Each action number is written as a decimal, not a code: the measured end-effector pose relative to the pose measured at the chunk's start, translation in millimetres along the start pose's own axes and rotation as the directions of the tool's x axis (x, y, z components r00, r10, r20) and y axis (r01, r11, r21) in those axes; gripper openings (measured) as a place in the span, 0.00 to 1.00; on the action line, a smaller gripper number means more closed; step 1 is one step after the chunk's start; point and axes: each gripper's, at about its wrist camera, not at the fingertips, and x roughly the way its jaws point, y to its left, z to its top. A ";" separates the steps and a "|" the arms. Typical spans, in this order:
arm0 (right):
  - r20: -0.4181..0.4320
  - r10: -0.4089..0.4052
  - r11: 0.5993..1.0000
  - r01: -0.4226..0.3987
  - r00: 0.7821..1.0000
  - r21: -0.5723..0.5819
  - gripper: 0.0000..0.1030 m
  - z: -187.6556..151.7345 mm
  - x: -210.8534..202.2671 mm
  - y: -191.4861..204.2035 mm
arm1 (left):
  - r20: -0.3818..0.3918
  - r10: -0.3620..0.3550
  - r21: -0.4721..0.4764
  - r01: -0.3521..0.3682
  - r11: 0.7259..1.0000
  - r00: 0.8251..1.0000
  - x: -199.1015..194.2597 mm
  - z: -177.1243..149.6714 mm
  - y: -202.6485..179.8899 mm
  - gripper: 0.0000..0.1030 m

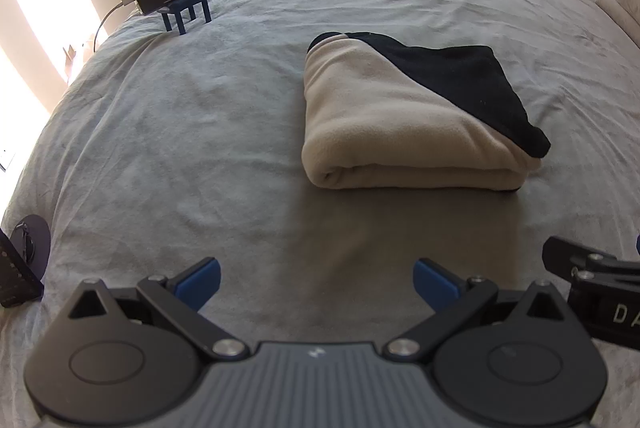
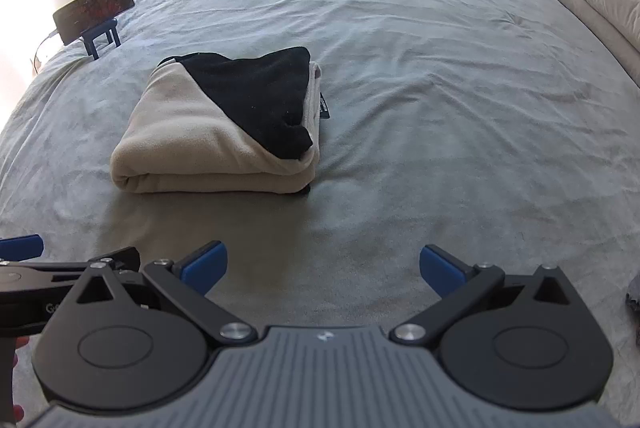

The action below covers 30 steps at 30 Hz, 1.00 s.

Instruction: Fold clothes

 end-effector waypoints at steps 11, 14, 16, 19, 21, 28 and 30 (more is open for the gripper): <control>-0.004 -0.001 1.000 0.001 1.000 0.000 1.00 -0.3 -0.2 -0.9 | -0.003 0.000 0.006 0.000 1.000 1.000 -0.2 -1.0 -1.1 1.00; -0.006 0.000 1.000 0.000 1.000 -0.002 1.00 -0.2 -0.3 -1.0 | -0.004 0.000 0.007 0.000 1.000 1.000 -0.5 -1.0 -1.4 1.00; -0.007 0.000 1.000 0.000 1.000 -0.003 1.00 0.0 -0.1 -0.9 | -0.004 0.001 0.009 -0.001 1.000 1.000 -0.7 -0.9 -1.6 1.00; -0.008 0.000 1.000 0.000 1.000 -0.004 1.00 0.1 0.0 -0.9 | -0.003 0.003 0.011 -0.003 1.000 1.000 -0.8 -0.8 -1.9 1.00; -0.010 -0.002 1.000 0.002 1.000 -0.005 1.00 0.1 0.1 -0.4 | -0.003 0.004 0.013 -0.003 1.000 1.000 -0.8 -0.7 -2.2 1.00; -0.009 -0.006 1.000 0.005 1.000 -0.006 1.00 0.9 -0.5 -0.4 | -0.005 0.004 0.019 -0.004 1.000 1.000 -1.5 -1.1 -2.6 1.00; -0.010 -0.005 1.000 0.004 1.000 -0.005 1.00 0.9 -0.6 -0.6 | -0.006 0.005 0.021 -0.005 1.000 1.000 -1.5 -1.2 -3.0 1.00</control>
